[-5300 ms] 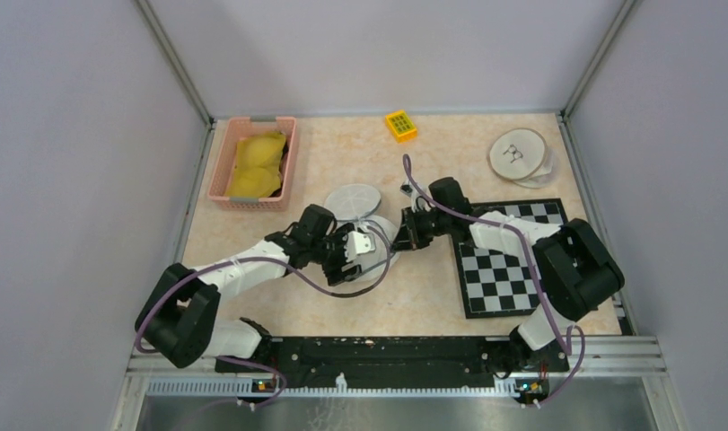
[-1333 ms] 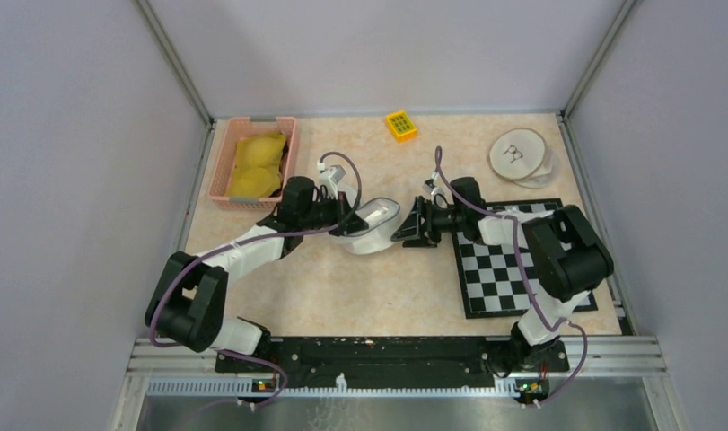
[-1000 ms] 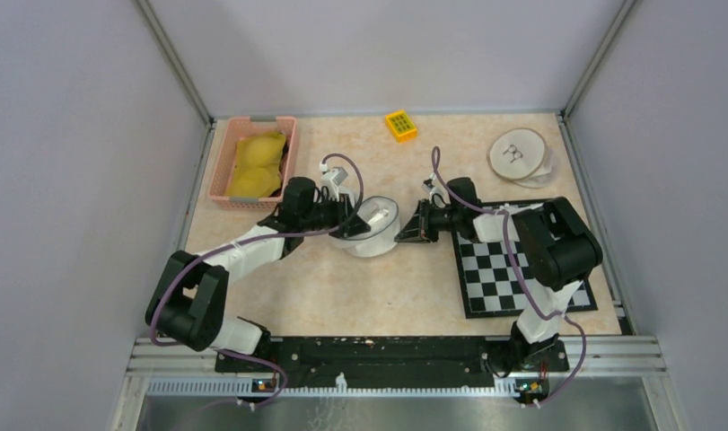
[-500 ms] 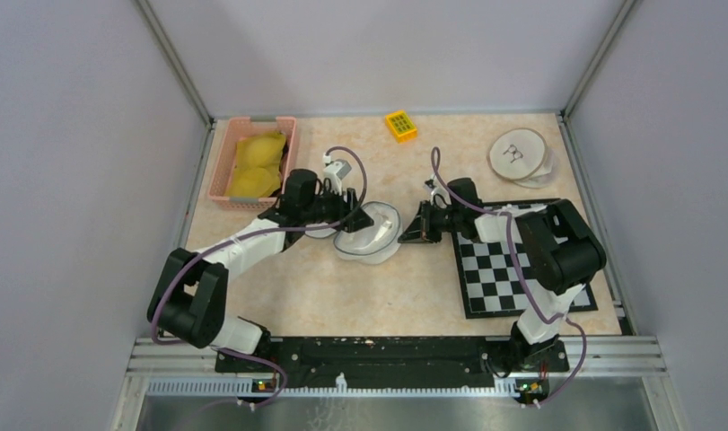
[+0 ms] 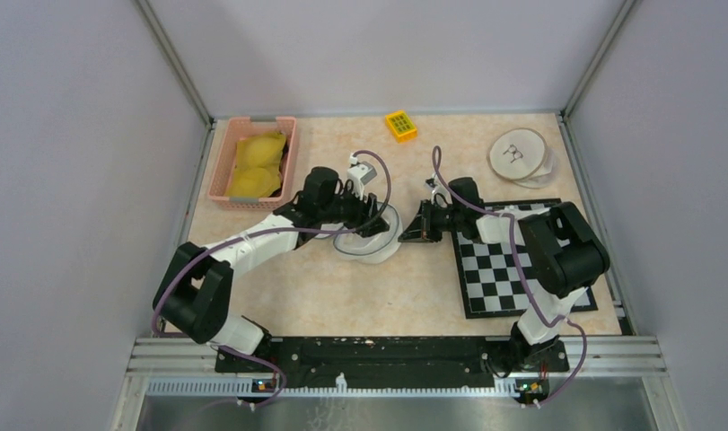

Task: Unzip the laundry bag and remove the bra
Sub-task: Pick up the bra from the laundry bag.

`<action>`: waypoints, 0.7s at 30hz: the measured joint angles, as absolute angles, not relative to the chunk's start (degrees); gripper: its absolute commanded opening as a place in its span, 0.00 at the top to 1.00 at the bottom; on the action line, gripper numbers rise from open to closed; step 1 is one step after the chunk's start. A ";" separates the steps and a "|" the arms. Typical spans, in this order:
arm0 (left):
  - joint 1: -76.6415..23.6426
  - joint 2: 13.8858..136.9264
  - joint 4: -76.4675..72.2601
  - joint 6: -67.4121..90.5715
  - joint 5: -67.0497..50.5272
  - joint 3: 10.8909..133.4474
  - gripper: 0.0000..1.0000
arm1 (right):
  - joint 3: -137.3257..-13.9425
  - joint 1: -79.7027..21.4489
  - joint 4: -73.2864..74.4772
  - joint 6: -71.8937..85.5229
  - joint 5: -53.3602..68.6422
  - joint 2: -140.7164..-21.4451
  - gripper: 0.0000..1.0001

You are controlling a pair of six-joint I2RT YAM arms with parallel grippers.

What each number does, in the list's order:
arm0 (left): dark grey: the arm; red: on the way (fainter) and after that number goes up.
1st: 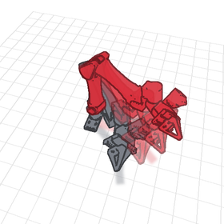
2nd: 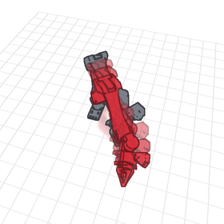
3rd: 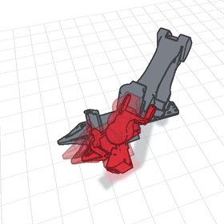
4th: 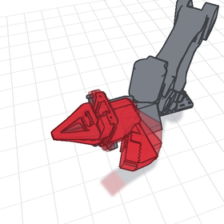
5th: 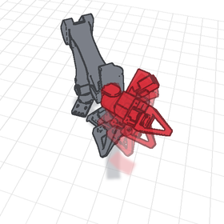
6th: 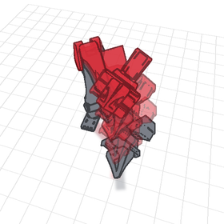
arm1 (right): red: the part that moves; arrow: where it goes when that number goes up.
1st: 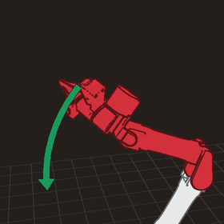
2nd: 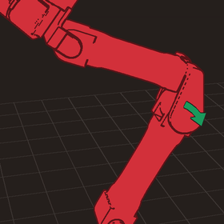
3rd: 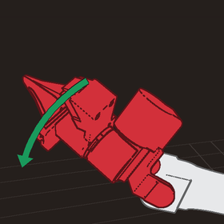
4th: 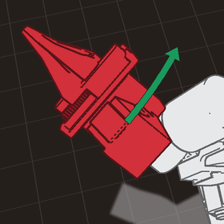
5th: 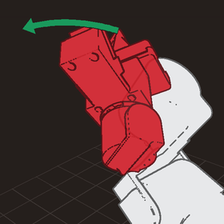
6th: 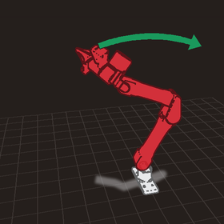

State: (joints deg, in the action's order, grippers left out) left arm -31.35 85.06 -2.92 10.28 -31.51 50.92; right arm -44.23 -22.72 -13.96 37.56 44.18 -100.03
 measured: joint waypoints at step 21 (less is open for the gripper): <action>-19.77 84.68 -2.07 10.79 -38.81 51.86 1.00 | -44.23 -21.12 -12.08 35.59 42.06 -99.57 1.00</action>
